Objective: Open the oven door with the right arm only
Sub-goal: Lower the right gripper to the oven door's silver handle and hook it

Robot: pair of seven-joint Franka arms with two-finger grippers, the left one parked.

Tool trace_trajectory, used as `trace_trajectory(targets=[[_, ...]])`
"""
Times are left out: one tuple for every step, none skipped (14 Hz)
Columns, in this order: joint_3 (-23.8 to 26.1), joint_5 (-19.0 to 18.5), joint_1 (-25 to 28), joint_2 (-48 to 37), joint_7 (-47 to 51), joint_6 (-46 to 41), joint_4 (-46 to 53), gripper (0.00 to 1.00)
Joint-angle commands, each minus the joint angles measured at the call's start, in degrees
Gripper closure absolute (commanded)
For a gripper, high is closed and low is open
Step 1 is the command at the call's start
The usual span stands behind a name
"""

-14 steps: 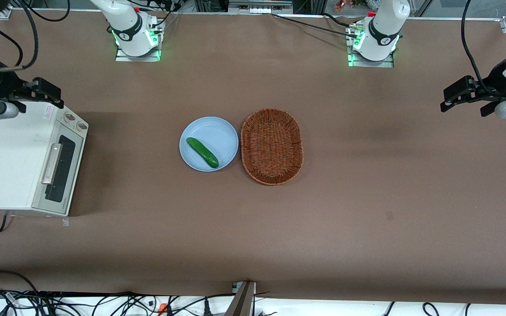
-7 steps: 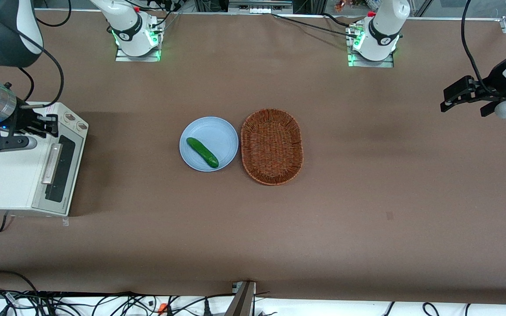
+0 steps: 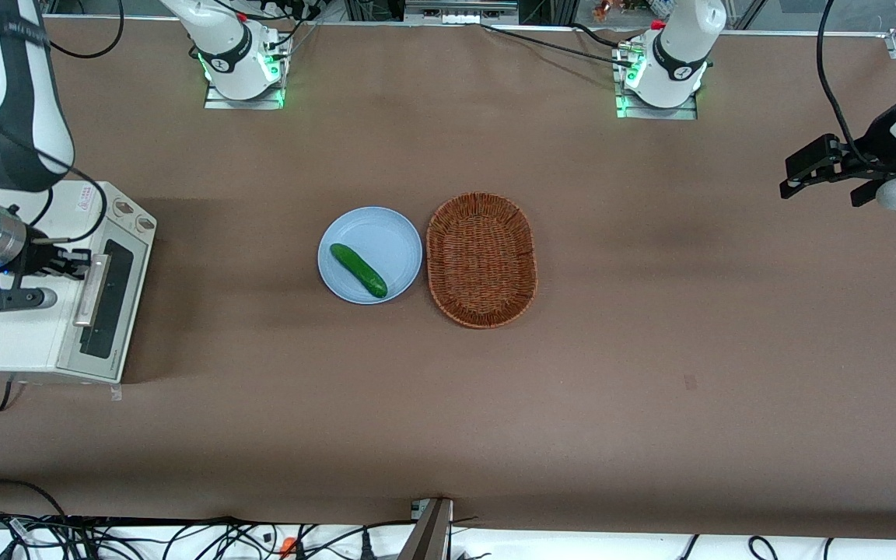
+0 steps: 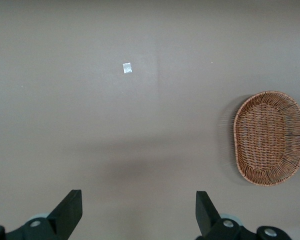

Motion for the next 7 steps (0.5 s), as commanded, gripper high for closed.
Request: trace_trajectory(targets=[[0.42,-0.7,-0.55,1.93,-0.91,2.62,0.23,1.0],[0.42,-0.7,-0.55,2.55,-0.91,3.67,0.14,1.0],[0.42,-0.61,-0.55,3.25,-0.65,4.29,0.14,1.0],[0.42,-0.7,-0.55,3.78,-0.65,5.43,0.05,1.0],[0.16,-0.7,-0.63,4.14,-0.73,5.96,-0.03,1.0],[-0.19,-0.7,-0.63,4.23,-0.82,5.97,-0.21,1.0],[-0.28,-0.7,-0.63,4.23,-0.82,6.06,-0.56,1.0]])
